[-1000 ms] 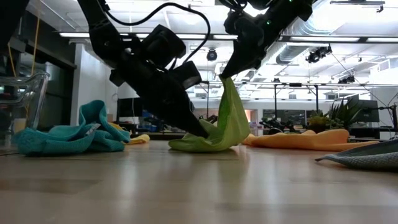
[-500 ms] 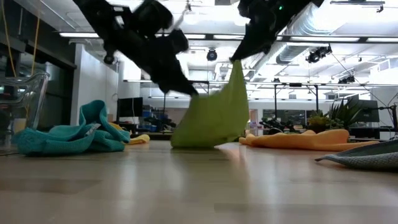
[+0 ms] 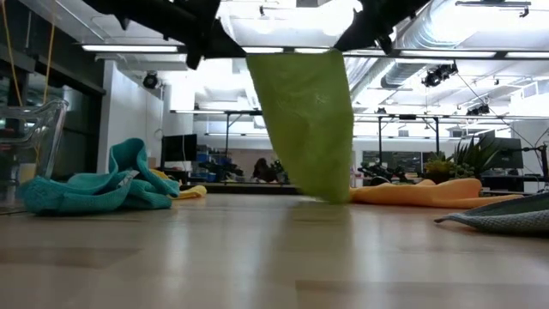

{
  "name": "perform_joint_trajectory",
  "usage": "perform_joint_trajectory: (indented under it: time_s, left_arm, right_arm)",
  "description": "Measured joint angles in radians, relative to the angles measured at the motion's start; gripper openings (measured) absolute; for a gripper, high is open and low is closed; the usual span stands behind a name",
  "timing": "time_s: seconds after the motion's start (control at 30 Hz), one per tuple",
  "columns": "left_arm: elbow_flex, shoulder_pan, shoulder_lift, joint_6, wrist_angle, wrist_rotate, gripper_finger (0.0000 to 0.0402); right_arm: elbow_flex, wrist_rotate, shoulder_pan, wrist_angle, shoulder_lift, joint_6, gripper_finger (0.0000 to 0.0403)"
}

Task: Fold microfiber towels
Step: Fold the green microfiber towel

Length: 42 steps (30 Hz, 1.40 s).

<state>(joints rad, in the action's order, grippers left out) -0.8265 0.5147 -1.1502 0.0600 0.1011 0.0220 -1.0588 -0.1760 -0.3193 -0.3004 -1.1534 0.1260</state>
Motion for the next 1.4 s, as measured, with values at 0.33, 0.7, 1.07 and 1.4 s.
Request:
perform_joint_trajectory:
  time_s: [0.33, 0.7, 1.07, 1.4]
  left_arm:
    - [0.0, 0.099, 0.064, -0.001, -0.001, 0.068, 0.0]
    - [0.0, 0.233, 0.096, -0.089, -0.031, 0.103, 0.0]
    - [0.0, 0.237, 0.138, -0.237, -0.053, 0.096, 0.0]
    - [0.0, 0.227, 0.138, -0.307, -0.101, 0.117, 0.0]
  right_arm:
    - [0.0, 0.126, -0.14, 0.125, 0.0, 0.093, 0.0]
    - [0.0, 0.086, -0.182, 0.056, -0.006, 0.104, 0.0]
    - [0.0, 0.031, -0.194, 0.052, -0.025, 0.007, 0.0]
    - [0.0, 0.07, -0.197, 0.083, -0.025, -0.056, 0.0]
